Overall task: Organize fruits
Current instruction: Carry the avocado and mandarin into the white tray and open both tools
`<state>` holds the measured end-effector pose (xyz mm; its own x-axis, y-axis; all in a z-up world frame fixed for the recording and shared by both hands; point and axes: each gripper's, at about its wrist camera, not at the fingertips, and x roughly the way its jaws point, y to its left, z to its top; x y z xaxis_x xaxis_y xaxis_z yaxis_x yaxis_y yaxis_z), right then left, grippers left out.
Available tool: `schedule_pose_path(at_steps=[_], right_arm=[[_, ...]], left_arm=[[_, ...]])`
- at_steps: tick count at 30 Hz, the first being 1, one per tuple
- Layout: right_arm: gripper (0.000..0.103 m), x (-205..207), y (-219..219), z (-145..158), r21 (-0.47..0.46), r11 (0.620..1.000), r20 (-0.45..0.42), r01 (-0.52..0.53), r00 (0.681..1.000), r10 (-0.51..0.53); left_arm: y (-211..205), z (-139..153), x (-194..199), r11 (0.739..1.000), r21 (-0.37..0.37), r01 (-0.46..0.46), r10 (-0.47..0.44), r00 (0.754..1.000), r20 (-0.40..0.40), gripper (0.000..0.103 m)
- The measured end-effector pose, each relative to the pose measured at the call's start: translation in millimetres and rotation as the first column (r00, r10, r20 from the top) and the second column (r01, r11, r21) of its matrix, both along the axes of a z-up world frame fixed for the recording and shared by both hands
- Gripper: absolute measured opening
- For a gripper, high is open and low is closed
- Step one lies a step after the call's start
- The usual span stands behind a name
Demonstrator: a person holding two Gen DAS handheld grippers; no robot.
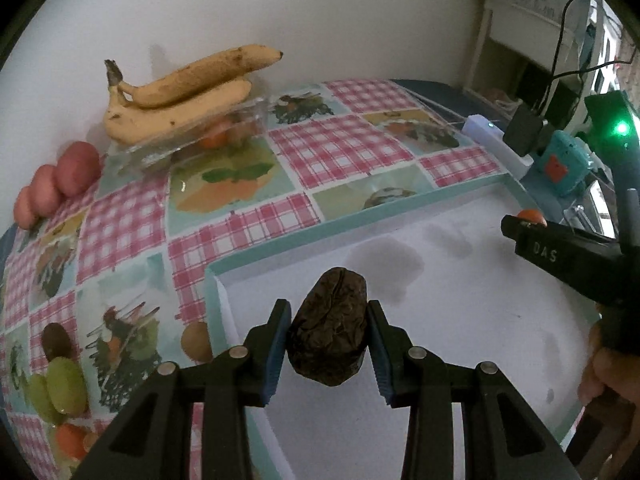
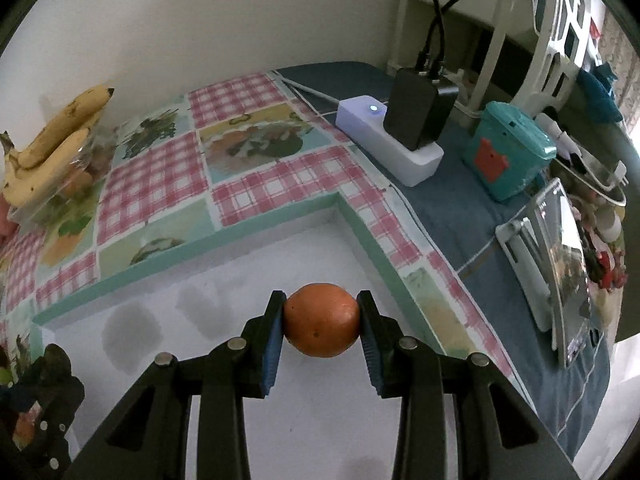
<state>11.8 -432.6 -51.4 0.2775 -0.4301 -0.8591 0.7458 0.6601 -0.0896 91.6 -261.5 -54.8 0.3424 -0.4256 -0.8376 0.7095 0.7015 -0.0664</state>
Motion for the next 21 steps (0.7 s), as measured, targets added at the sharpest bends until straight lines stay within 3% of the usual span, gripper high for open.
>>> schedule_pose_path(at_steps=[8,17,21], right_arm=[[0.037,6,-8,-16,-0.02,1.0,-0.032,0.008,0.999,-0.009],[0.037,7,-6,-18,-0.038,0.999,-0.037,0.008,0.999,-0.009],[0.042,8,-7,-17,-0.034,0.999,-0.043,0.007,0.999,-0.008]], left_arm=[[-4,-21,11,1.0,0.015,-0.024,0.024,0.999,-0.021,0.04],[-7,-22,13,0.999,0.043,-0.029,0.03,1.0,-0.005,0.041],[-6,-20,10,0.997,0.055,-0.047,0.047,0.999,-0.006,0.05]])
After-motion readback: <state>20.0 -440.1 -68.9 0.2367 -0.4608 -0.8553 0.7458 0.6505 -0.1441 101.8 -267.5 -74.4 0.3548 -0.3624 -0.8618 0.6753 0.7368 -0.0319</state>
